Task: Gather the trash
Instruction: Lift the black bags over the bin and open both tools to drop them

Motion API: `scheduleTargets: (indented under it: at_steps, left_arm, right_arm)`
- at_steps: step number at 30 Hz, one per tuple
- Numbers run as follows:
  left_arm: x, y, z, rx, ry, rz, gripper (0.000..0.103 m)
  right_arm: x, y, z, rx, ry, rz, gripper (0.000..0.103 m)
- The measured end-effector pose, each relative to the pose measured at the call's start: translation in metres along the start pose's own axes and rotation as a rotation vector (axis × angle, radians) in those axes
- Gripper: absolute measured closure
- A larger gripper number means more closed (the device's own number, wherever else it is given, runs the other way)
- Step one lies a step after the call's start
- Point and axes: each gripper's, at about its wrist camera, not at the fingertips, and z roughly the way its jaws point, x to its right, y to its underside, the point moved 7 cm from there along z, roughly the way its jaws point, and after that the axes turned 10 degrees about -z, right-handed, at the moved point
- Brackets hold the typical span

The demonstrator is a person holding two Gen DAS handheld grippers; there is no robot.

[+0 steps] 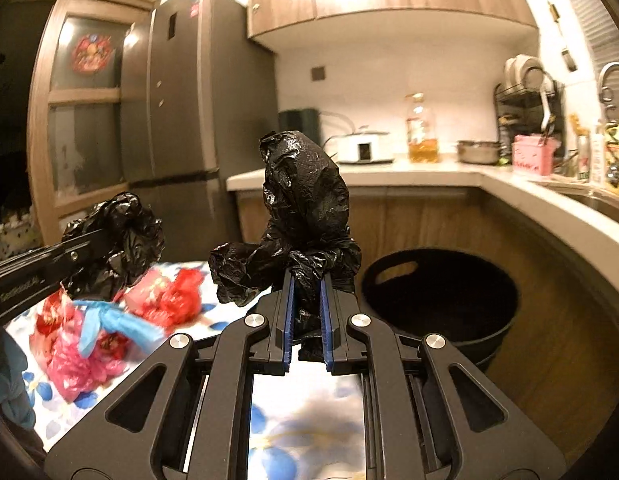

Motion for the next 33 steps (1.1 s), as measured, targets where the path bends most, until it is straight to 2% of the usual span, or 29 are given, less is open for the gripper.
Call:
scheduleTargets:
  at_steps: [7,18,26,33]
  left_arm:
    - [0.055,-0.021,0.016,0.026,0.096,0.029,0.086]
    - [0.125,-0.028,0.059,0.027,0.16,0.071,0.086]
    - [0.163,-0.018,0.092,0.02,0.225,0.103,0.086]
    - [0.171,0.004,0.121,-0.026,0.225,0.12,0.086]
  right_arm:
    - [0.051,-0.016,-0.017,0.061,0.109,0.032,0.092]
    - [0.106,-0.02,-0.022,0.103,0.22,0.044,0.092]
    - [0.13,-0.007,0.001,0.068,0.231,0.062,0.092]
    - [0.139,0.006,0.022,0.035,0.22,0.068,0.091]
